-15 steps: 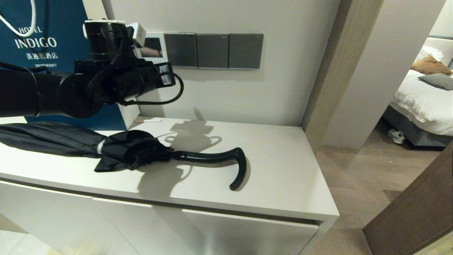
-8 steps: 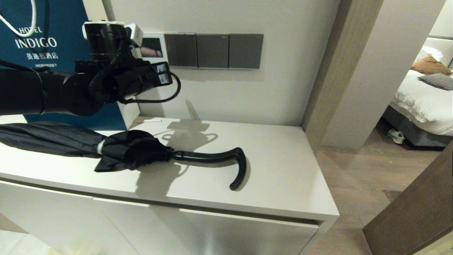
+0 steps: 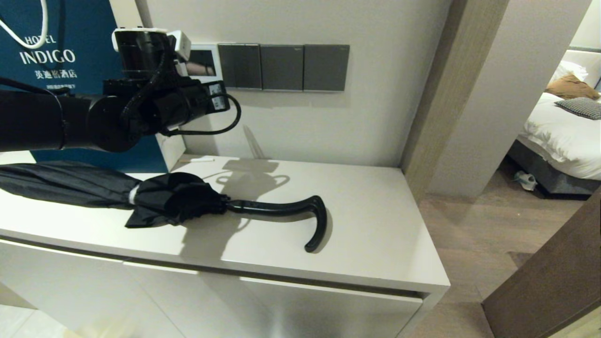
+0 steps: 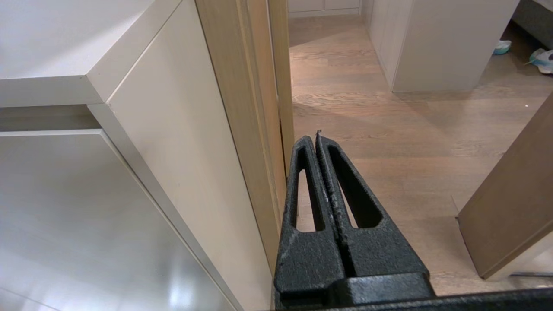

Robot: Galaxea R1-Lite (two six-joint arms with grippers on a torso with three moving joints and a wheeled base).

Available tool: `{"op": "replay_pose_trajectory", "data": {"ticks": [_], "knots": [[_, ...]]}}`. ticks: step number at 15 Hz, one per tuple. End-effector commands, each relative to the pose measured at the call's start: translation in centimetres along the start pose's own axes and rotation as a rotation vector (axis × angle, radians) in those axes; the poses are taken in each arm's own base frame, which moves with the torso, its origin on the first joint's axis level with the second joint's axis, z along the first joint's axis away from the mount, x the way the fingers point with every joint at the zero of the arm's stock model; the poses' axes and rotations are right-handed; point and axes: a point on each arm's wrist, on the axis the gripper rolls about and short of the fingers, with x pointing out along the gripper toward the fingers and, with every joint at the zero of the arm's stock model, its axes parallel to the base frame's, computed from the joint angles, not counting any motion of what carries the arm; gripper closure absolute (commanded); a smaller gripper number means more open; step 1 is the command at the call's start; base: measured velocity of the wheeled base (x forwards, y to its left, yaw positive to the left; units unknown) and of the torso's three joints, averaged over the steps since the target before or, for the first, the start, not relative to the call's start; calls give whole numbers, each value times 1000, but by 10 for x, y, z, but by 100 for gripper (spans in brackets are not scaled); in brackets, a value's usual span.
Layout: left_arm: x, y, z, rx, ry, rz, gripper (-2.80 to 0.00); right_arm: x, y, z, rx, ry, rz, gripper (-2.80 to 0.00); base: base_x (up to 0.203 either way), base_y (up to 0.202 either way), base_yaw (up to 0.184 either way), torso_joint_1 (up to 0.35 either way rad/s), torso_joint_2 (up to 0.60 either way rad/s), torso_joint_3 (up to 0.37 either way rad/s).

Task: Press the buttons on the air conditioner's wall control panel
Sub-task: Turn off the central air conditioner

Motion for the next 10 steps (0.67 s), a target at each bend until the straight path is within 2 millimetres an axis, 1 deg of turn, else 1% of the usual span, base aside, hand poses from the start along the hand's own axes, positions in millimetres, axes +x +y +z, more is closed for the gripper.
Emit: {"op": "replay_pose_trajectory", "data": {"ticks": [1, 7, 9, 10], "knots": [[1, 0, 0, -1, -1, 2, 0, 0, 0, 0, 0, 1, 0, 0, 0, 0, 0, 0, 0, 0], [1, 0, 0, -1, -1, 2, 0, 0, 0, 0, 0, 2, 0, 0, 0, 0, 0, 0, 0, 0], [6, 0, 7, -4, -24, 1, 0, 0, 0, 0, 0, 1, 0, 0, 0, 0, 0, 0, 0, 0], [7, 0, 6, -4, -23, 2, 0, 0, 0, 0, 0, 1, 0, 0, 0, 0, 0, 0, 0, 0]]}}
